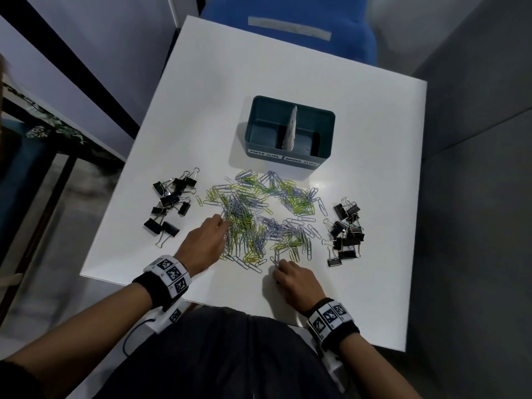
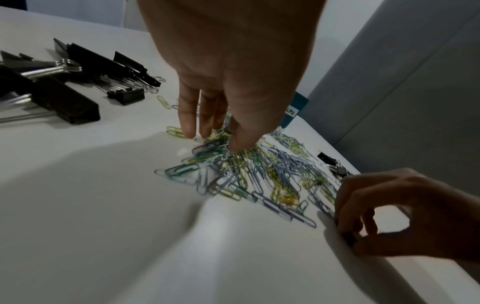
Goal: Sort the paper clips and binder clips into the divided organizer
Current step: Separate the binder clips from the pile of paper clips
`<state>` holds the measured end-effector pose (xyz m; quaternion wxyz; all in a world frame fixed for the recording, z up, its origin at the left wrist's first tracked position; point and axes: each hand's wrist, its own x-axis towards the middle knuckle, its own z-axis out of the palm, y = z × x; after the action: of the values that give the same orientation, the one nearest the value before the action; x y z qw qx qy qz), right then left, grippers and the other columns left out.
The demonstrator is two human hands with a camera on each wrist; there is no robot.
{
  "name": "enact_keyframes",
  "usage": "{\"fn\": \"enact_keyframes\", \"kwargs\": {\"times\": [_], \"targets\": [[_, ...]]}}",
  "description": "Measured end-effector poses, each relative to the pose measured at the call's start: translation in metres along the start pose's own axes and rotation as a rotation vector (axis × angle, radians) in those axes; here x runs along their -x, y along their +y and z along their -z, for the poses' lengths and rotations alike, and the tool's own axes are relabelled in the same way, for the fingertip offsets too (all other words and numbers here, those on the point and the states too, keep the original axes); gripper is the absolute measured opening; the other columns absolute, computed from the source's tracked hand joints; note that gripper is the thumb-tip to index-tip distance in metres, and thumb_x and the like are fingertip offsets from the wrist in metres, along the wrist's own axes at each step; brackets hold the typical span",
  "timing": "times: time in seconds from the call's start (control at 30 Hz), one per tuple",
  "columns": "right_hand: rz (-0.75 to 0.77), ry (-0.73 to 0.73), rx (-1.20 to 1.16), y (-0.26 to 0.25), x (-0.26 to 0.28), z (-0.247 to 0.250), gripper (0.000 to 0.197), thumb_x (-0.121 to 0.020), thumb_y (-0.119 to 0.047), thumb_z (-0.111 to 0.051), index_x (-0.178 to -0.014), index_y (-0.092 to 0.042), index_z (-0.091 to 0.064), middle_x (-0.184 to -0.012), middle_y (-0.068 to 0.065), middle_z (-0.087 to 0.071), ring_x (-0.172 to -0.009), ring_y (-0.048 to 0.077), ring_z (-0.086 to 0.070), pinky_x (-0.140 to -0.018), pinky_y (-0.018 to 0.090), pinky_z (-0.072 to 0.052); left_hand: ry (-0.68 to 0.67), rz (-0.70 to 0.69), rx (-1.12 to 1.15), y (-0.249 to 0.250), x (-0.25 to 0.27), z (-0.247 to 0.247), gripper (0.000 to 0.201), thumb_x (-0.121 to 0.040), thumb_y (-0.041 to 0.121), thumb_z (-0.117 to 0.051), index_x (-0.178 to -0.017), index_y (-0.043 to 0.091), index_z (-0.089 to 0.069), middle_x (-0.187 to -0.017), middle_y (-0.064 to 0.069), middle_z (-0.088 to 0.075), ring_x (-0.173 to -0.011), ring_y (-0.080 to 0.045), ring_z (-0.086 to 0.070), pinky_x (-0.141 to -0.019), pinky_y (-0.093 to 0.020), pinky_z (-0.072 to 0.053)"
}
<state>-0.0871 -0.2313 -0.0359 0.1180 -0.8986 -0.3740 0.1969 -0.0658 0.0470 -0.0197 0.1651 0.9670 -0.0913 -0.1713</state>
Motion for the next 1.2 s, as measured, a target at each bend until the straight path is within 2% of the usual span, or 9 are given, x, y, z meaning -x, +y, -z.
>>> {"fn": "enact_keyframes", "kwargs": {"times": [0.1, 0.2, 0.3, 0.47, 0.57, 0.63, 0.93, 1.07, 1.2], "targets": [[0.005, 0.016, -0.007, 0.012, 0.017, 0.001, 0.035, -0.065, -0.007, -0.076, -0.095, -0.011, -0.059, -0.088, 0.004, -0.058, -0.072, 0.023, -0.056, -0.043, 0.027, -0.04, -0.004, -0.127, -0.034, 0.0, 0.007, -0.006, 0.042, -0.079, 0.009, -0.067, -0.118, 0.009, -0.053, -0.1, -0.009, -0.049, -0.08, -0.027, -0.05, -0.047, -0.034, -0.046], [-0.073, -0.009, 0.0, 0.034, 0.034, 0.007, 0.038, -0.061, -0.004, -0.077, -0.094, -0.011, -0.06, -0.088, 0.004, -0.057, -0.074, 0.024, -0.055, -0.044, 0.028, -0.037, -0.063, -0.256, -0.067, 0.007, 0.01, -0.013, 0.053, -0.076, 0.013, -0.072, -0.124, 0.01, -0.051, -0.104, -0.008, -0.048, -0.085, -0.023, -0.048, -0.051, -0.028, -0.041], [-0.203, 0.023, -0.009, 0.055, 0.042, 0.014, 0.034, -0.067, -0.005, -0.076, -0.096, -0.014, -0.062, -0.09, 0.003, -0.056, -0.077, 0.022, -0.054, -0.049, 0.024, -0.036, -0.071, -0.253, -0.029, 0.009, 0.008, -0.016, 0.058, -0.077, 0.01, -0.072, -0.129, 0.012, -0.048, -0.11, -0.008, -0.046, -0.09, -0.022, -0.047, -0.05, -0.029, -0.045], [-0.324, 0.137, -0.087, 0.055, 0.032, 0.026, 0.035, -0.075, -0.021, -0.075, -0.106, -0.014, -0.059, -0.101, 0.005, -0.056, -0.086, 0.021, -0.053, -0.053, 0.027, -0.049, -0.001, -0.061, -0.055, -0.003, 0.015, -0.011, 0.061, -0.074, 0.027, -0.077, -0.126, 0.014, -0.048, -0.113, -0.008, -0.049, -0.093, -0.027, -0.051, -0.062, -0.035, -0.048], [-0.368, 0.121, -0.137, 0.048, 0.013, 0.027, 0.052, -0.072, -0.026, -0.08, -0.116, -0.016, -0.054, -0.105, 0.008, -0.054, -0.09, 0.021, -0.052, -0.059, 0.026, -0.049, -0.085, 0.213, -0.09, -0.009, 0.027, -0.01, 0.085, -0.072, 0.049, -0.076, -0.137, 0.007, -0.038, -0.119, -0.012, -0.047, -0.097, -0.029, -0.052, -0.069, -0.037, -0.047], [-0.359, 0.092, -0.156, 0.04, -0.003, 0.025, 0.052, -0.072, -0.024, -0.08, -0.115, -0.017, -0.053, -0.105, 0.008, -0.052, -0.089, 0.022, -0.053, -0.056, 0.025, -0.049, -0.136, 0.294, -0.048, -0.008, 0.029, -0.013, 0.093, -0.075, 0.047, -0.075, -0.143, 0.004, -0.027, -0.122, -0.013, -0.042, -0.101, -0.029, -0.051, -0.068, -0.035, -0.047], [-0.34, 0.118, -0.278, 0.014, -0.057, 0.026, 0.053, -0.074, -0.001, -0.072, -0.122, -0.016, -0.053, -0.111, 0.01, -0.049, -0.092, 0.026, -0.053, -0.061, 0.035, -0.053, -0.079, 0.162, 0.165, 0.027, -0.012, -0.014, 0.066, -0.083, 0.01, -0.07, -0.139, 0.01, -0.035, -0.113, -0.011, -0.044, -0.077, -0.025, -0.056, -0.059, -0.035, -0.049], [-0.339, 0.173, -0.267, 0.015, -0.05, 0.031, 0.044, -0.081, -0.016, -0.07, -0.121, -0.017, -0.052, -0.111, 0.007, -0.05, -0.092, 0.021, -0.05, -0.059, 0.032, -0.051, -0.063, 0.123, 0.165, 0.025, -0.01, -0.003, 0.057, -0.086, 0.024, -0.069, -0.133, 0.011, -0.04, -0.117, -0.009, -0.044, -0.091, -0.026, -0.054, -0.066, -0.039, -0.051], [-0.317, 0.073, -0.239, 0.021, -0.026, 0.023, 0.049, -0.077, -0.038, -0.075, -0.116, -0.02, -0.052, -0.107, 0.002, -0.049, -0.082, 0.019, -0.051, -0.055, 0.025, -0.038, -0.152, 0.139, 0.132, 0.007, 0.009, -0.007, 0.052, -0.081, 0.044, -0.069, -0.114, 0.015, -0.042, -0.109, -0.001, -0.046, -0.09, -0.023, -0.055, -0.065, -0.037, -0.049]]}}
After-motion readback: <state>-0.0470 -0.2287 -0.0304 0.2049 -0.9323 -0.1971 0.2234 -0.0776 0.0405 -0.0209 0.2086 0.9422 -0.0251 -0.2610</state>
